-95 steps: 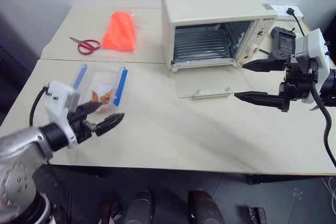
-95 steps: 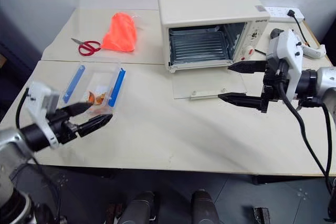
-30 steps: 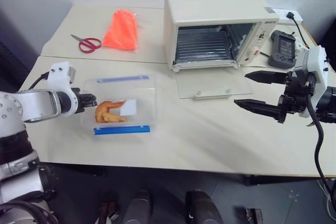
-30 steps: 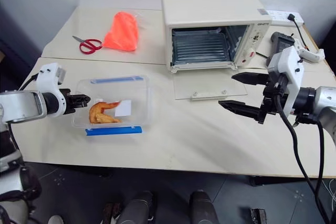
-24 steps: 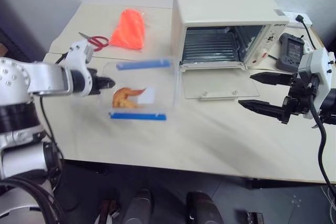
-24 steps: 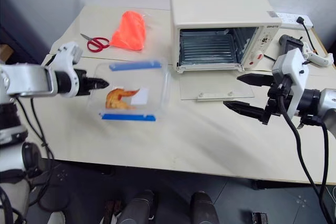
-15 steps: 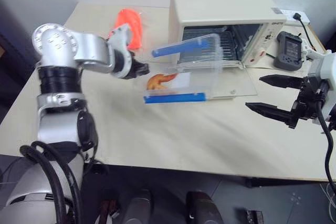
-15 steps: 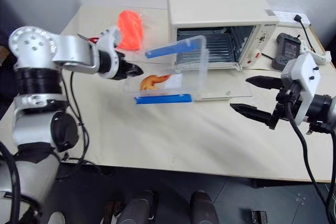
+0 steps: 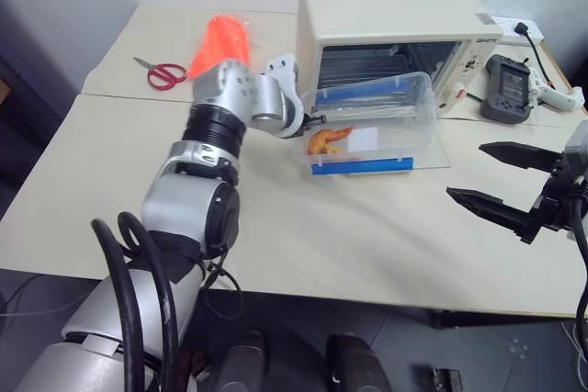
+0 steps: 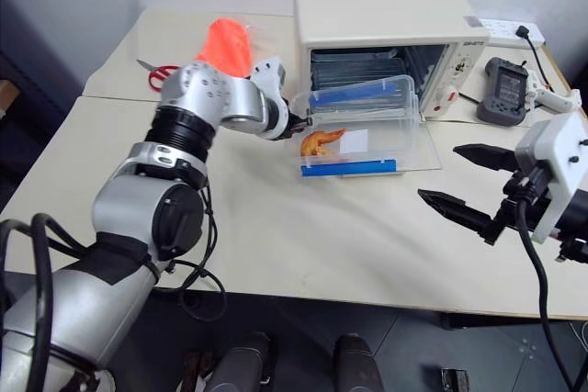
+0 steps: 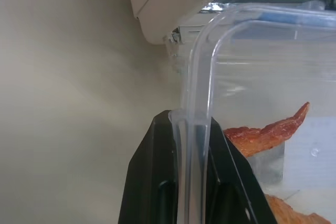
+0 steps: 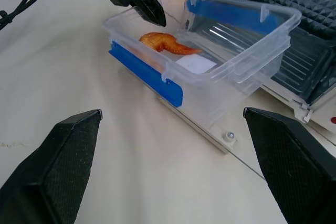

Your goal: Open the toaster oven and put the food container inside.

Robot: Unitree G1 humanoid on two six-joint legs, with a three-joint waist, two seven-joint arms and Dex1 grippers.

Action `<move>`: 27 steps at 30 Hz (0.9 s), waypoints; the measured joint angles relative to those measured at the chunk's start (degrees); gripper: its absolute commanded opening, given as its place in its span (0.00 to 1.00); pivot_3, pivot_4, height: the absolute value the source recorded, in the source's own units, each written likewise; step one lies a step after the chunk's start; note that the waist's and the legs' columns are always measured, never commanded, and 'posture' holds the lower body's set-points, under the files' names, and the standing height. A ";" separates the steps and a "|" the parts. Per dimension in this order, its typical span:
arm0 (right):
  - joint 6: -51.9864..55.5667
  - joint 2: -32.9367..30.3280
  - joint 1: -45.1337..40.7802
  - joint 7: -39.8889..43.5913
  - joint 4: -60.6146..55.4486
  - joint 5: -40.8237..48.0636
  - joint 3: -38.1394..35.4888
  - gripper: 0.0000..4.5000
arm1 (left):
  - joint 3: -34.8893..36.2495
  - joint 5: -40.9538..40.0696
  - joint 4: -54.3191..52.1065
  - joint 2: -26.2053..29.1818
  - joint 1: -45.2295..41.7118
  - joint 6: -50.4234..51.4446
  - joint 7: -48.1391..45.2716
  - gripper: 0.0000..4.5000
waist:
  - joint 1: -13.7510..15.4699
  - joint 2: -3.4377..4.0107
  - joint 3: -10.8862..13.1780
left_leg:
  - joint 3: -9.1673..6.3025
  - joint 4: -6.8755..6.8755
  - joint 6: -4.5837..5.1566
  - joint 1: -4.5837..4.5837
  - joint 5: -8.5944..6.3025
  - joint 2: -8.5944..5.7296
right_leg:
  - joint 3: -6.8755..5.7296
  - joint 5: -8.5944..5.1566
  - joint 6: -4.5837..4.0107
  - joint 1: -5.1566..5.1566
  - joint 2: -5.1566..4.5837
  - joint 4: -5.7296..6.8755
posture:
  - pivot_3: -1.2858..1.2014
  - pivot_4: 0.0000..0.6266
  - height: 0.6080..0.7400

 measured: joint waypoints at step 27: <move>-2.07 1.29 1.68 -2.18 0.98 -1.50 -0.32 1.00 | 2.27 12.68 9.74 -3.82 -4.81 -15.05 -9.35 0.96 | -0.31 -0.01 0.01 | 0.53 -0.01 0.03 0.05 0.00 0.05 | 0.06 0.02 0.04 0.00 0.03 0.02 | 0.52 0.24 1.00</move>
